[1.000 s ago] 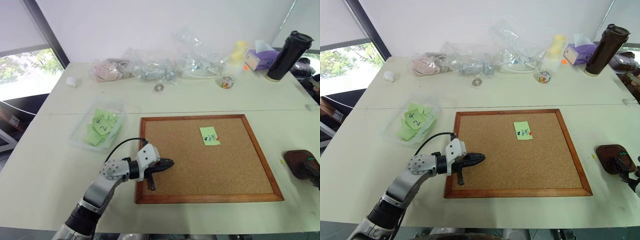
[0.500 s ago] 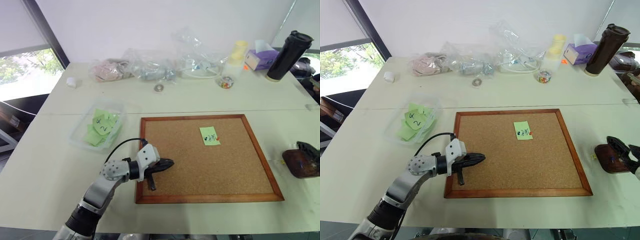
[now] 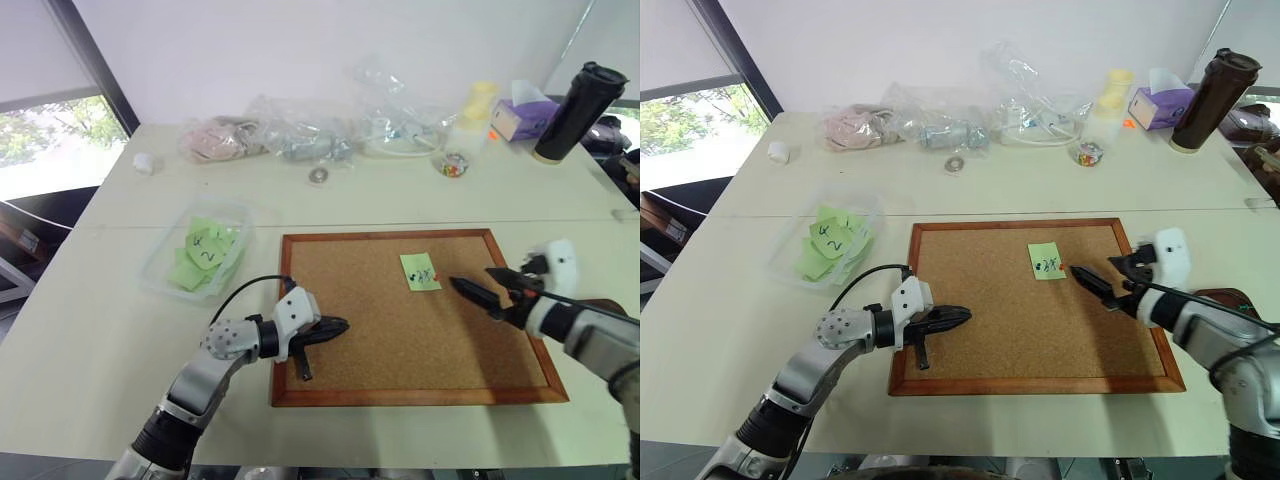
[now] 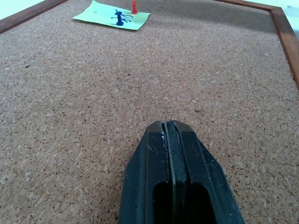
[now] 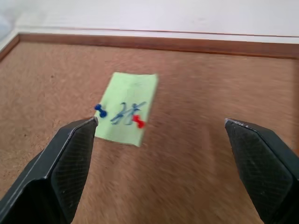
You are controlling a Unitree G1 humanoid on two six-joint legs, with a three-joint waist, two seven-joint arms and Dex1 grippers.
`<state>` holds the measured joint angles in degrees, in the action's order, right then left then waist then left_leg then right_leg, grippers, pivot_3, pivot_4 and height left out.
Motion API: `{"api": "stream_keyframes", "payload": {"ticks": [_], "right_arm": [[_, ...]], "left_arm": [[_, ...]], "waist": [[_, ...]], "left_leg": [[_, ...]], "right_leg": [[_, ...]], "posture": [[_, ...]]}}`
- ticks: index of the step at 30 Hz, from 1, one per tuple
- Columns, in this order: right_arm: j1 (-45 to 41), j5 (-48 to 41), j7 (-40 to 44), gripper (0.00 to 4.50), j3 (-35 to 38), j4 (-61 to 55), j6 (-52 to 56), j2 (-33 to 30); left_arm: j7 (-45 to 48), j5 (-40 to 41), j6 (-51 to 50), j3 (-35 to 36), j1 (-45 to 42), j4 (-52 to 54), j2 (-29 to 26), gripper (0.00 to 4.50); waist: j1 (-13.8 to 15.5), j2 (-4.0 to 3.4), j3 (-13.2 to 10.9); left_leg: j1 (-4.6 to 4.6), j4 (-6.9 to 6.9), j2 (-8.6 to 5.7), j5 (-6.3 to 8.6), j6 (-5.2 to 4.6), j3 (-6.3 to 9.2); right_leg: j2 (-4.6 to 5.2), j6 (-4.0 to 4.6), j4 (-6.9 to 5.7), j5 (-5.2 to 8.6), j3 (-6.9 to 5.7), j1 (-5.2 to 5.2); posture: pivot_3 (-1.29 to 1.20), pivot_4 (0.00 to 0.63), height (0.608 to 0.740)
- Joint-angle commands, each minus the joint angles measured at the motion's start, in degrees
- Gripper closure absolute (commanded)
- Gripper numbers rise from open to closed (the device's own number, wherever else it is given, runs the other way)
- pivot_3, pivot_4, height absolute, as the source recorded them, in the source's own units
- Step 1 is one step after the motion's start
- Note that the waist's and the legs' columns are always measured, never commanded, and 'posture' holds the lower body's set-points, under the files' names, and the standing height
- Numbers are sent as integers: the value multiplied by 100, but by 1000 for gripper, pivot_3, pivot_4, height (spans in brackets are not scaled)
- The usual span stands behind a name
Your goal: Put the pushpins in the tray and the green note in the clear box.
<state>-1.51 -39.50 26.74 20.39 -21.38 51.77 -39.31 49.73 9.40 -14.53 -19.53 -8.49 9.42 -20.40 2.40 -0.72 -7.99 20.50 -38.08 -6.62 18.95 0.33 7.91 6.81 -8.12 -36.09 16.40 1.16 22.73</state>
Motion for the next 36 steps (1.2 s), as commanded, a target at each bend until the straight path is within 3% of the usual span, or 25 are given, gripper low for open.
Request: {"api": "stream_keyframes", "payload": {"ticks": [1,11,15,20,21,25,36], "right_arm": [[-213,455,14,26,-405,181,-430,45],[-475,1410,234,26,-1332,696,-1373,172],[-459,1608,267,1714,-1376,835,-1564,226],[-328,1778,367,4279,-1357,828,-1699,203],[-299,1796,382,4464,-1350,810,-1715,200],[-160,1624,238,4464,-985,559,-1657,306],[-287,-170,-739,4464,1288,-9,-344,776]], "left_arm": [[-83,-66,-88,-58,82,-73,-44,4500],[-111,-81,63,-56,166,-185,-96,4500],[-127,-111,176,-90,195,-270,-93,4500],[-133,-126,285,-104,220,-352,-99,4500],[-134,-124,293,-107,223,-352,-100,4500],[-145,-126,293,-122,239,-310,-111,4500],[-163,-28,70,-109,234,-120,-102,4500]], "waist": [[-2,-2,1],[-20,-2,4],[-20,-3,5],[-16,-4,6],[-13,-1,7],[-2,-1,8],[-16,-1,7]], "left_leg": [[-1,0,0,0,0,0],[-3,0,1,-2,3,2],[-4,0,2,-2,3,2],[-5,0,2,-2,3,2],[-6,0,2,-2,3,2],[-5,0,1,-2,3,4],[-2,5,3,-1,3,9]], "right_leg": [[0,0,0,0,-1,0],[-2,0,-1,0,-5,1],[-3,0,-1,0,-5,1],[-3,0,-2,0,-6,0],[-3,0,-1,0,-5,-1],[-2,0,-1,0,-5,-1],[-3,0,-1,0,-4,3]], "posture": [[0,150,730],[0,150,730],[0,150,730],[0,150,730],[0,150,730],[0,150,730],[0,150,730]]}}
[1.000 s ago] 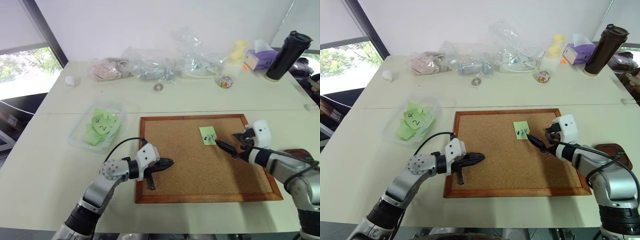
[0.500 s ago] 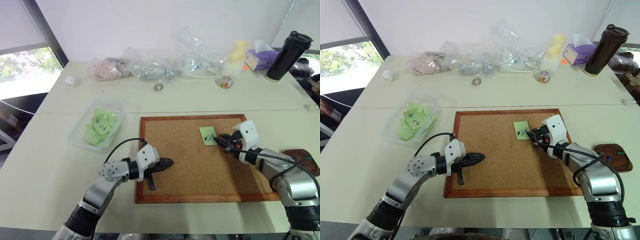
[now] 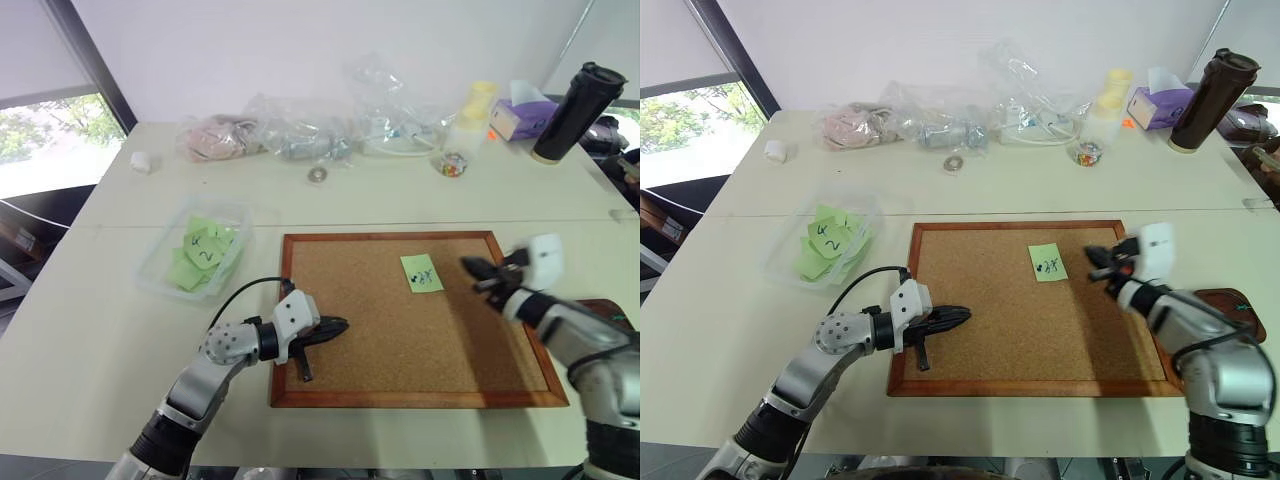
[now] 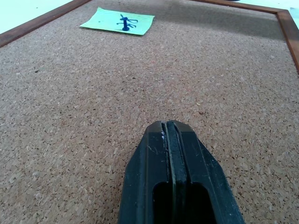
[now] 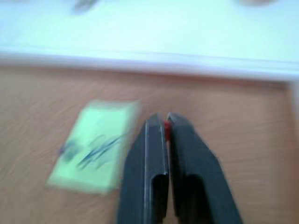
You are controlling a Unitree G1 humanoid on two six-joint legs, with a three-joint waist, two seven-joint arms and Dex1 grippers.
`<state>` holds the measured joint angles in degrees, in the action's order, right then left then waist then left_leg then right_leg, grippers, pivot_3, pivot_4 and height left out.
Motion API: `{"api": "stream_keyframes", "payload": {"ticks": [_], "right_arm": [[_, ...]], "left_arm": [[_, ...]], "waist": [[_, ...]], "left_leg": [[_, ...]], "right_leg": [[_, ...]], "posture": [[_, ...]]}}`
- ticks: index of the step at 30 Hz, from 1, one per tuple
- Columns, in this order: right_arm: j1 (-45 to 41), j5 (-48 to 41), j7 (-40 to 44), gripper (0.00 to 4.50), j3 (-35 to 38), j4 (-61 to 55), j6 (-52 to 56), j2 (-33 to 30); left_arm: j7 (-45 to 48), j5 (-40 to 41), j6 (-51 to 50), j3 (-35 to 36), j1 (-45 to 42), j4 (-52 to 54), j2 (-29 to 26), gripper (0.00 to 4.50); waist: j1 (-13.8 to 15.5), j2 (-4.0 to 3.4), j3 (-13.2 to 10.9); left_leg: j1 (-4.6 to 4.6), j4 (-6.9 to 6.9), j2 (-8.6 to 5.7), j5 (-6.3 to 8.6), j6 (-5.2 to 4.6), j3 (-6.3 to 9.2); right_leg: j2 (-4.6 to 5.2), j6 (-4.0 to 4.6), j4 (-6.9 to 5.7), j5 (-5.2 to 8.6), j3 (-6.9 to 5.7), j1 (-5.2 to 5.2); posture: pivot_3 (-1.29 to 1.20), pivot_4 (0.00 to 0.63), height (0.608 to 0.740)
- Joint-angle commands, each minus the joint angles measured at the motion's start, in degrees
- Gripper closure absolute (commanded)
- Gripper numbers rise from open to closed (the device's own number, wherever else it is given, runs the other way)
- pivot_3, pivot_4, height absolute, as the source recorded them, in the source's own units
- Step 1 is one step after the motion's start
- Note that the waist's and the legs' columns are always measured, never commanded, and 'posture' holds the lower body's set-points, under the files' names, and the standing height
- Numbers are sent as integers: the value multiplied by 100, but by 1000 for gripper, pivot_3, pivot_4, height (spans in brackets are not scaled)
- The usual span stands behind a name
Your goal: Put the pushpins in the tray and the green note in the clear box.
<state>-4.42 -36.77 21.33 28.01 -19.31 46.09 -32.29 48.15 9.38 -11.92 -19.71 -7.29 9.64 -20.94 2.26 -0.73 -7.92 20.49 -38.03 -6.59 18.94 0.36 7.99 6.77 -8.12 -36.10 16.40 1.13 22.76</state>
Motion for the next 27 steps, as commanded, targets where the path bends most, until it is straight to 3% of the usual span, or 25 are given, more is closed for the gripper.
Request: {"api": "stream_keyframes", "payload": {"ticks": [1,11,24,27], "right_arm": [[24,-513,-262,4464,675,-188,285,64],[441,-1104,-831,4464,2580,919,387,-20],[1214,-728,-434,4464,2530,1563,-29,-156],[1208,-664,-377,3546,2520,1747,-130,-191]], "left_arm": [[-5,-27,-202,-94,114,-136,-40,4500],[41,11,-265,-100,133,-8,-45,4500],[-25,-14,-425,-132,23,44,61,4500],[-30,-11,-459,-119,17,70,61,4500]], "waist": [[-4,-1,0],[-7,-1,0],[3,0,-3],[2,0,-3]], "left_leg": [[-1,1,1,0,0,0],[0,2,0,1,-2,-3],[-2,3,0,1,-4,-13],[-1,2,0,1,-4,-13]], "right_leg": [[0,0,0,0,0,0],[1,0,0,0,3,0],[1,0,1,0,12,-1],[2,0,2,0,11,-1]], "posture": [[0,150,730],[0,150,730],[0,150,730],[0,150,730]]}}
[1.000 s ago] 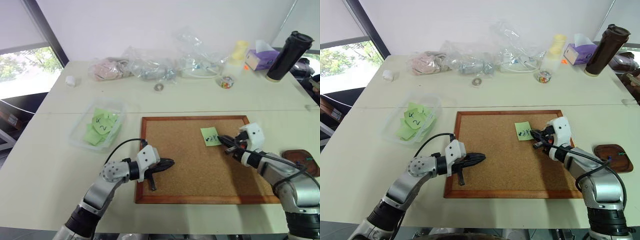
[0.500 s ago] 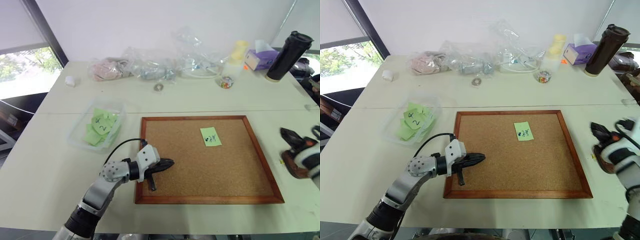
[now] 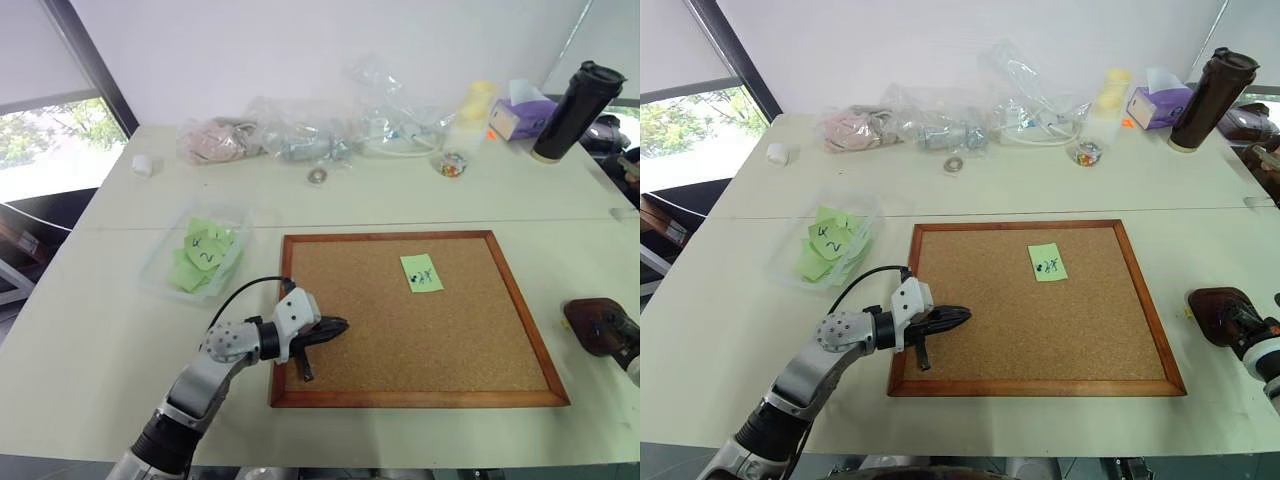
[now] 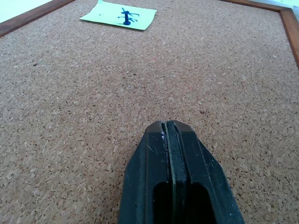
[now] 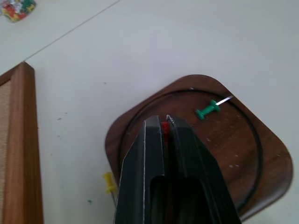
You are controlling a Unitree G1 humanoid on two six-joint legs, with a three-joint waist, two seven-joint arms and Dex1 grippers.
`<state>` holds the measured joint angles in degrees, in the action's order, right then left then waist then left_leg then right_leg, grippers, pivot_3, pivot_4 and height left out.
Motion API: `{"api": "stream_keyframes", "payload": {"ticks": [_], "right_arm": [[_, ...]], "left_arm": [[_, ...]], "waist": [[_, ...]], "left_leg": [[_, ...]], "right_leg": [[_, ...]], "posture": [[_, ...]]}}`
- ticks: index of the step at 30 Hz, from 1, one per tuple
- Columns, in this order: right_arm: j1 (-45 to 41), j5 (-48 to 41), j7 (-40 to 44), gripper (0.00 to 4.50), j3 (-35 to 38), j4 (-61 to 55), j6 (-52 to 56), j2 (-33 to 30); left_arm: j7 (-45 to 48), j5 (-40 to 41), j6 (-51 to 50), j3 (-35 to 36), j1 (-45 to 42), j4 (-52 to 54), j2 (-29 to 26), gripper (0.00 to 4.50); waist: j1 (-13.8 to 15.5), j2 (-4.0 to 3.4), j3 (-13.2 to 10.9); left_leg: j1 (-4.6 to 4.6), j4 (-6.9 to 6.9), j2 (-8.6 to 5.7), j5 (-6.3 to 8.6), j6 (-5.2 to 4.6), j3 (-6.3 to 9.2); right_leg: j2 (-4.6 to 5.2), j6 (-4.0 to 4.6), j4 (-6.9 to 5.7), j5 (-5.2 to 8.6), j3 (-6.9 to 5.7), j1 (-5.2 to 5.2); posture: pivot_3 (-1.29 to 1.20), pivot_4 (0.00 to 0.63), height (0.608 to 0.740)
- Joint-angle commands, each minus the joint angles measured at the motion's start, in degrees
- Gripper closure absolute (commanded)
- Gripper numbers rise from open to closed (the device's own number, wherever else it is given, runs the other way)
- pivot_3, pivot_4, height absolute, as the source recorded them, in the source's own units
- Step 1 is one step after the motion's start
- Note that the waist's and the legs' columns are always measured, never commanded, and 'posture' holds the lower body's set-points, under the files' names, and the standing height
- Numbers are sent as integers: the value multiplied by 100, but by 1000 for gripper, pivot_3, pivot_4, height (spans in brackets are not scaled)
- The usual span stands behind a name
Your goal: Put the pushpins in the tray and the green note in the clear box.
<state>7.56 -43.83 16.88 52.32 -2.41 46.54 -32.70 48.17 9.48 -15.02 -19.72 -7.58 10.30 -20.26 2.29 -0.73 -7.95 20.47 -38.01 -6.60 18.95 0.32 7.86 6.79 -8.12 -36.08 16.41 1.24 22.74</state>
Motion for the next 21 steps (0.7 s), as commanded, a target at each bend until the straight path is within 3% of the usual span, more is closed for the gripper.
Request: {"api": "stream_keyframes", "payload": {"ticks": [1,6,7,21], "right_arm": [[4,55,63,3071,84,94,-186,-160],[-57,81,-65,378,102,244,-217,-175],[-68,88,-72,33,103,278,-225,-177],[2,16,156,33,310,263,-481,-265]], "left_arm": [[-31,-19,-160,-113,47,15,-9,4500],[-38,-9,-228,-99,51,103,-27,4500],[-38,-8,-234,-100,49,112,-29,4500],[-40,1,-245,-87,52,101,-29,4500]], "waist": [[-2,-1,0],[-1,2,-1],[-1,2,-1],[2,2,-2]], "left_leg": [[0,0,0,0,0,0],[0,0,0,0,0,0],[0,0,0,0,0,0],[1,0,0,1,-1,1]], "right_leg": [[0,0,0,0,0,0],[0,0,0,0,0,-1],[0,0,0,0,0,0],[0,0,1,0,-1,-1]], "posture": [[0,150,730],[0,150,730],[0,150,730],[0,150,730]]}}
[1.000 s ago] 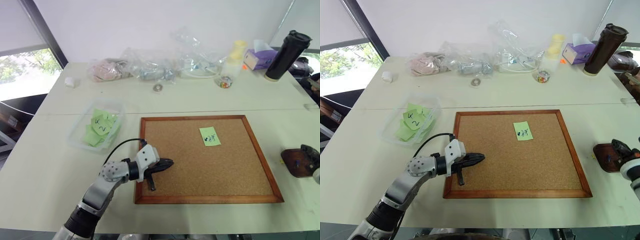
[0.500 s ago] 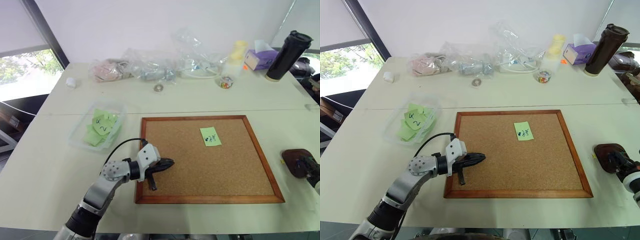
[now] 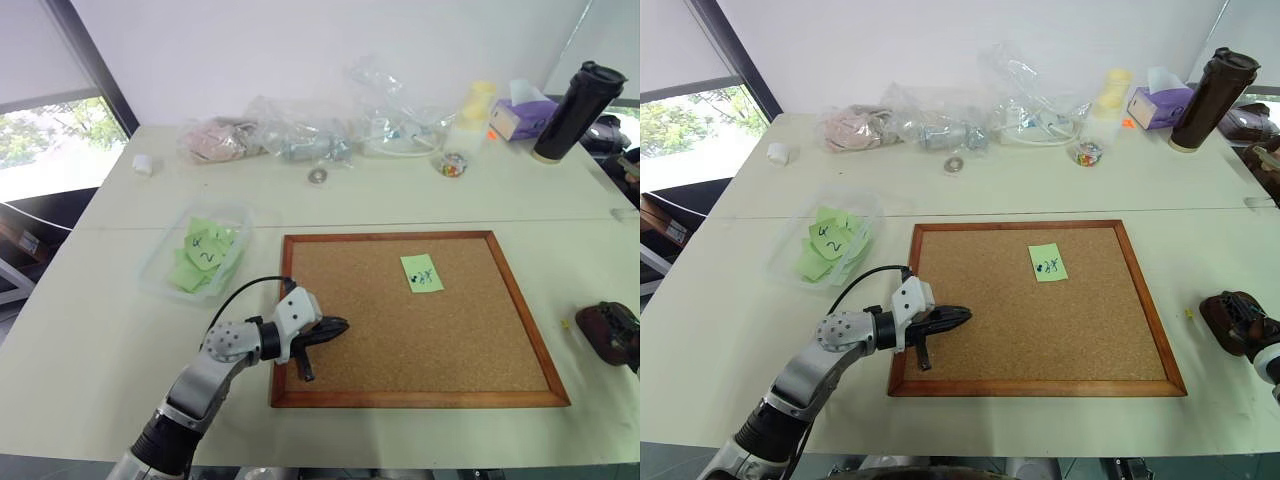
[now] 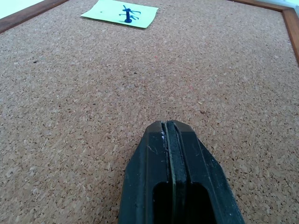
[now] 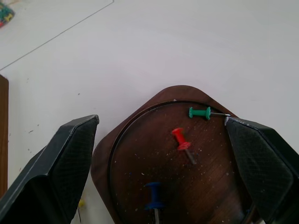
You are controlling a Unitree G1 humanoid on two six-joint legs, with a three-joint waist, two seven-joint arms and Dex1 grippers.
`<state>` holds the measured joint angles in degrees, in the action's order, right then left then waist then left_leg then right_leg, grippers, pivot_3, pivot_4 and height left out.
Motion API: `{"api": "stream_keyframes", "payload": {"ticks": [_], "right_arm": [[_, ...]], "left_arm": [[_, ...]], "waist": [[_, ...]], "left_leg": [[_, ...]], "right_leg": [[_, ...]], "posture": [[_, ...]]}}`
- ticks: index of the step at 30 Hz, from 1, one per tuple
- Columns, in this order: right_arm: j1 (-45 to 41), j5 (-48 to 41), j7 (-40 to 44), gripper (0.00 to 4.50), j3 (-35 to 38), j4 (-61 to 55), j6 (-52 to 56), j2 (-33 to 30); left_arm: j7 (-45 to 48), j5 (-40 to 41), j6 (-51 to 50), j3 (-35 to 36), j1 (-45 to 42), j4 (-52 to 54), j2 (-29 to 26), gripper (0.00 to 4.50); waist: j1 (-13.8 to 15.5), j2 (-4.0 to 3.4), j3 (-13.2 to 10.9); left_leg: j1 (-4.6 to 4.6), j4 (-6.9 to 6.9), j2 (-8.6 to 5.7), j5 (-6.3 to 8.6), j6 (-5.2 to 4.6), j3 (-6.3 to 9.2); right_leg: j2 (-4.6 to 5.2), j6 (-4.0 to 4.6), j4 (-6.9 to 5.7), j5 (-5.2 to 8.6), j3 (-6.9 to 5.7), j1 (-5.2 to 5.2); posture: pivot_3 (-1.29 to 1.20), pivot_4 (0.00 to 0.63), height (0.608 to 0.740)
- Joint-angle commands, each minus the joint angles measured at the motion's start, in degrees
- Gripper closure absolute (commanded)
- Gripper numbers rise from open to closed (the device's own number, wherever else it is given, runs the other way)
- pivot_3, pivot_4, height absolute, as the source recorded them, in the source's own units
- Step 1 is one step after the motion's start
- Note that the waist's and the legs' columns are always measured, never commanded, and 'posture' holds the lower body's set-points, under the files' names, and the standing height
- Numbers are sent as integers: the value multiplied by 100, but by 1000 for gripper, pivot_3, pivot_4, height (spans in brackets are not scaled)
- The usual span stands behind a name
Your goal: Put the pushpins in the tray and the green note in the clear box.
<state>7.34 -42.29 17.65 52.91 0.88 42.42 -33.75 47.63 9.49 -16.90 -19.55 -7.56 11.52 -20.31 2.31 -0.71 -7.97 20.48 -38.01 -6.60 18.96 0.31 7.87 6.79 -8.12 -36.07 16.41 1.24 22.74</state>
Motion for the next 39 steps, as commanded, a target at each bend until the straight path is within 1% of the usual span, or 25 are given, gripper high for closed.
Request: {"api": "stream_keyframes", "payload": {"ticks": [1,6,11,15,17,21,26,29,32,35,39], "right_arm": [[24,-165,92,33,271,-65,-62,-167],[91,-599,265,33,200,-353,346,-177],[151,-825,151,33,34,-636,617,-25],[104,-1076,66,33,118,-705,737,7],[49,-1228,31,33,168,-769,813,-72],[-447,-1839,-118,33,289,-871,1144,-460],[-809,-2205,-305,33,28,-1126,1390,-626],[-911,-2155,-191,33,-653,-1623,1467,-667],[-657,-1336,224,33,-1644,-2030,1088,-866],[-711,-776,517,33,-2406,-2136,685,-904],[-812,281,977,33,-3499,-2118,-175,-916]], "left_arm": [[17,1,-54,-104,49,-24,-23,4500],[49,2,6,-129,43,-92,2,4500],[45,-7,38,-139,48,-130,28,4500],[23,-19,57,-145,82,-113,36,4500],[12,-22,59,-140,98,-105,33,4500],[-2,-27,62,-139,113,-95,30,4500],[10,-20,76,-140,106,-109,27,4500],[2,-25,86,-129,90,-122,30,4500],[-31,-29,71,-110,88,-123,41,4500],[-53,-28,56,-99,83,-122,38,4500],[-32,-29,88,-68,59,-182,7,4500]], "waist": [[-1,0,0],[-2,0,-1],[2,1,-1],[2,-1,-2],[1,-1,-1],[-9,-14,-5],[13,-9,-7],[-7,-8,-8],[5,-11,-6],[6,-4,-11],[1,0,-13]], "left_leg": [[0,0,0,0,0,0],[0,0,0,0,0,0],[2,0,0,1,-1,0],[2,0,0,1,-1,0],[2,0,0,1,-1,0],[2,0,0,1,-2,-3],[3,0,4,1,-1,3],[5,0,2,2,-3,2],[4,0,3,1,-3,0],[5,-3,2,1,-3,1],[4,-4,0,1,-2,2]], "right_leg": [[0,0,0,0,0,0],[0,0,1,0,0,0],[1,0,2,0,1,0],[1,0,2,0,1,0],[1,0,2,0,1,0],[2,0,2,0,2,1],[-1,0,2,0,-3,0],[2,0,3,0,-4,0],[1,0,2,0,-3,2],[0,0,2,0,-5,0],[0,-1,1,0,-7,2]], "posture": [[0,150,730],[0,150,730],[0,150,730],[0,150,730],[0,150,730],[0,150,730],[0,150,730],[0,150,730],[0,150,730],[0,150,730],[0,150,730]]}}
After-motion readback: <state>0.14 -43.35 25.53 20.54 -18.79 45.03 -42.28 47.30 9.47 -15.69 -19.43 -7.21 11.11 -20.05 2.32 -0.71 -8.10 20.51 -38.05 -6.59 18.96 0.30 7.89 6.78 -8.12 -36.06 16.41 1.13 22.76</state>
